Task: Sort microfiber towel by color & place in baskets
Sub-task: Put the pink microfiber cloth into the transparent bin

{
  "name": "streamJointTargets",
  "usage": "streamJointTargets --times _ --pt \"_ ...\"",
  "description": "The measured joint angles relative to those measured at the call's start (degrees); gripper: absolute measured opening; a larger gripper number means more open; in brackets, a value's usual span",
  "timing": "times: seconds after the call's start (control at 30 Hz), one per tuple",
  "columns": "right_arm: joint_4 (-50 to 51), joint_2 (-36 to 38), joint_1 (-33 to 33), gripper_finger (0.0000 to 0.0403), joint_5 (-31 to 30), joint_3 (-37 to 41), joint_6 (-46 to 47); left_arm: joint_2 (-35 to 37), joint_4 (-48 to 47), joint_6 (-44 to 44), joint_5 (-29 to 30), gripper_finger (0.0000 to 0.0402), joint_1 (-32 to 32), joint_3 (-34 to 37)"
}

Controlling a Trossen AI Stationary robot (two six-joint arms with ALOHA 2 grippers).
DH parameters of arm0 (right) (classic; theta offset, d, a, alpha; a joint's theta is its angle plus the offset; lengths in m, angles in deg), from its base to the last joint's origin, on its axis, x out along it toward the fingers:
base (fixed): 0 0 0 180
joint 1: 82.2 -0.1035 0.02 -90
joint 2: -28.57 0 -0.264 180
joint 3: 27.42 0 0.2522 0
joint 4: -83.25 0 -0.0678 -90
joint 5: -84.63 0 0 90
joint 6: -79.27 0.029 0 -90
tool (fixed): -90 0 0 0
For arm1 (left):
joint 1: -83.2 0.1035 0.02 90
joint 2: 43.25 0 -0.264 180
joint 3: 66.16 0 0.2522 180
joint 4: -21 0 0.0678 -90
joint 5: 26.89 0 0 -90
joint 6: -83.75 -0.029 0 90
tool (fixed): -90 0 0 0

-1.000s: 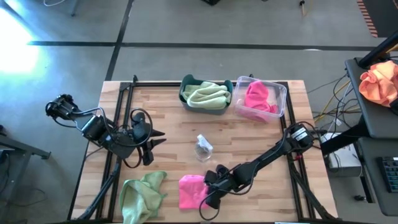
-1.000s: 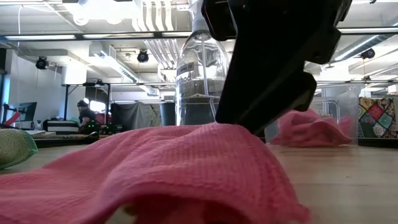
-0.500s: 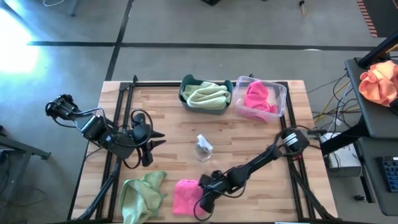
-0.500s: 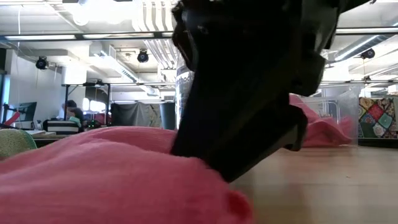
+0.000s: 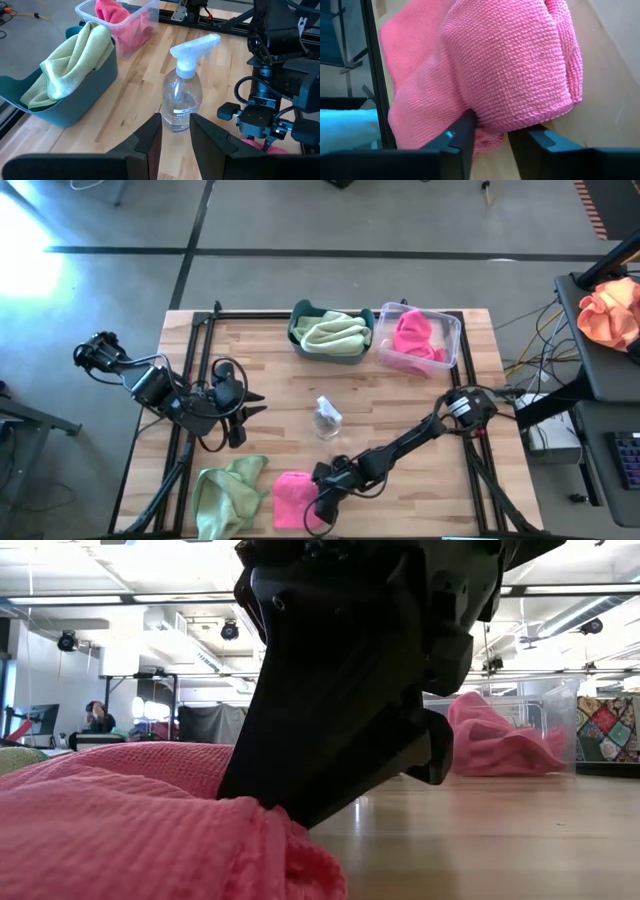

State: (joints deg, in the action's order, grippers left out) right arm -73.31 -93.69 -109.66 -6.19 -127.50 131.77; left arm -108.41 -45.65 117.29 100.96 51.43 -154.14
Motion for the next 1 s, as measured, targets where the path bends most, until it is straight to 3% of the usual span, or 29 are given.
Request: streamJointTargets --times 0.17,0.37,0.83,1.0 --pt "0.0 0.0 0.0 0.0050 0.0 -0.2 0.0 0.0 -0.1 0.0 0.0 0.0086 0.0 0.0" --pt "0.1 0.5 0.0 0.0015 1.5 -0.3 0.0 0.0 -0.1 0.0 0.0 0.0086 0.0 0.0" --pt "3.6 5.9 2.3 0.0013 0.3 -0.3 -2.2 0.0 -0.7 0.0 0.1 0.0086 0.0 0.0" --pt "7.7 10.4 3.9 0.0013 -3.9 -0.4 -4.0 0.0 -1.3 0.0 0.1 0.0086 0.0 0.0"
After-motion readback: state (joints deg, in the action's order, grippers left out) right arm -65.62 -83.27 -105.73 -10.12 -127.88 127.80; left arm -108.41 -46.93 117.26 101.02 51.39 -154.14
